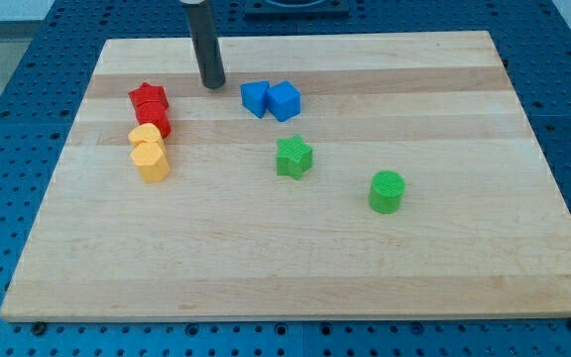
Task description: Move your arm to top right
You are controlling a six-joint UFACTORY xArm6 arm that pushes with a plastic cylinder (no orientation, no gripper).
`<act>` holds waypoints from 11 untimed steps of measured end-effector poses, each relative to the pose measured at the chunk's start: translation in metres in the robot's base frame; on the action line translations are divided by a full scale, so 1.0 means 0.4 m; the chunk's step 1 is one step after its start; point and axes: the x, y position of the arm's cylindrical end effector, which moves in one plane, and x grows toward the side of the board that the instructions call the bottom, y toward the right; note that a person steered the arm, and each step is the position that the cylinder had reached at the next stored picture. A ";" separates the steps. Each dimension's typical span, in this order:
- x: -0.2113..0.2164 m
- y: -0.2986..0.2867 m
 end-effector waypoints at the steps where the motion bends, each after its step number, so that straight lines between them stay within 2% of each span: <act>1: 0.029 0.111; 2: 0.055 0.165; 4: -0.087 0.206; 5: -0.154 0.360; 7: -0.177 0.394; 8: -0.189 0.573; 9: -0.160 0.791; 10: 0.002 0.943; 11: 0.240 0.997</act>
